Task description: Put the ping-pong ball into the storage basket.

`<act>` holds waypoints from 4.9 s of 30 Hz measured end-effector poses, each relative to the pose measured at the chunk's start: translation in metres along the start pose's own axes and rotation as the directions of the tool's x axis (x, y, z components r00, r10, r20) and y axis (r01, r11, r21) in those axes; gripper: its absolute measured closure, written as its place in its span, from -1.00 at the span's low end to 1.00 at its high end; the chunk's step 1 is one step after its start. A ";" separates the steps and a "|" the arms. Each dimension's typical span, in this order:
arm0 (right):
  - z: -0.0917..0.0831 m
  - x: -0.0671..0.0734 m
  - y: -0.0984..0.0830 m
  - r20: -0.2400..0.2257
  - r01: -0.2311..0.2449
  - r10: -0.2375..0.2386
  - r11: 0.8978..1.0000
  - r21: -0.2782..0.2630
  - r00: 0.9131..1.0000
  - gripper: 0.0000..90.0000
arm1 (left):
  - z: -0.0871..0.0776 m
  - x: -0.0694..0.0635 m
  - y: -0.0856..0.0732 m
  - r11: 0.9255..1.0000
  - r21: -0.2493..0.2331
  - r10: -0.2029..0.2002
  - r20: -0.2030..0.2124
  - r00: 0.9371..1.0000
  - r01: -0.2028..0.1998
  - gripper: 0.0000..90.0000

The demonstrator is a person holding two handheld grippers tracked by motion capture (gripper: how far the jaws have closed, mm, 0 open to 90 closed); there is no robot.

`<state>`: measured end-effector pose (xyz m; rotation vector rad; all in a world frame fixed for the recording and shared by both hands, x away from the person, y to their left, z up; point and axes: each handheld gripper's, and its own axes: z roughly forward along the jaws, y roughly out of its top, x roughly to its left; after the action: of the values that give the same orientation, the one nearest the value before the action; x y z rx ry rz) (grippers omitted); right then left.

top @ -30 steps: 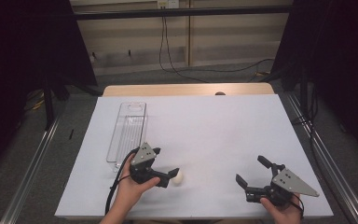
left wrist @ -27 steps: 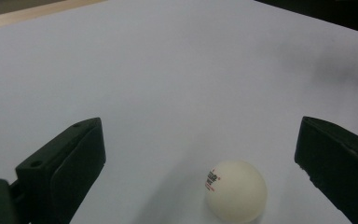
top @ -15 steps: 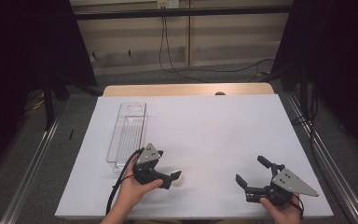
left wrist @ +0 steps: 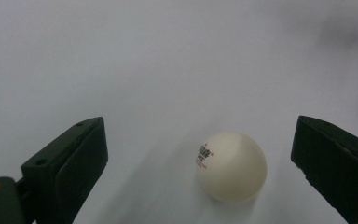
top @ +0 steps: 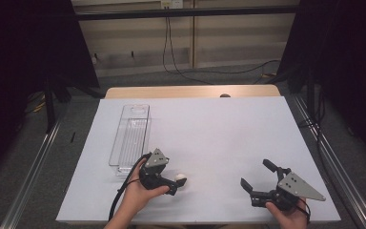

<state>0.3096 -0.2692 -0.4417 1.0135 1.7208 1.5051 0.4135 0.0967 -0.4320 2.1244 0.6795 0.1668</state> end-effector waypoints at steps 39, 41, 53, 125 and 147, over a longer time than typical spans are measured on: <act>0.000 0.000 0.000 -0.004 0.002 -0.002 1.000 0.007 1.000 -0.95 | 0.009 -0.006 -0.004 0.992 0.110 0.048 0.055 0.997 -0.054 -0.25; 0.000 0.000 0.000 -0.003 0.004 -0.004 1.000 0.005 1.000 -0.95 | 0.010 -0.006 -0.004 0.991 0.116 0.054 0.054 0.997 -0.060 -0.23; 0.000 0.000 0.000 -0.004 0.002 -0.002 1.000 0.006 1.000 -0.95 | 0.013 -0.006 -0.005 0.992 0.112 0.043 0.075 0.996 -0.051 -0.09; -0.001 -0.001 0.001 -0.011 -0.003 0.003 1.000 -0.001 1.000 -0.95 | -0.021 0.013 0.020 0.990 0.128 -0.071 0.071 0.995 0.061 0.14; -0.001 -0.002 0.001 -0.003 0.000 0.000 1.000 -0.001 1.000 -0.95 | -0.041 0.030 0.032 0.989 0.113 -0.099 0.049 0.994 0.093 0.14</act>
<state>0.3096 -0.2714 -0.4408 1.0107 1.7219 1.5080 0.4374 0.1271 -0.3859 2.1879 0.7721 0.0186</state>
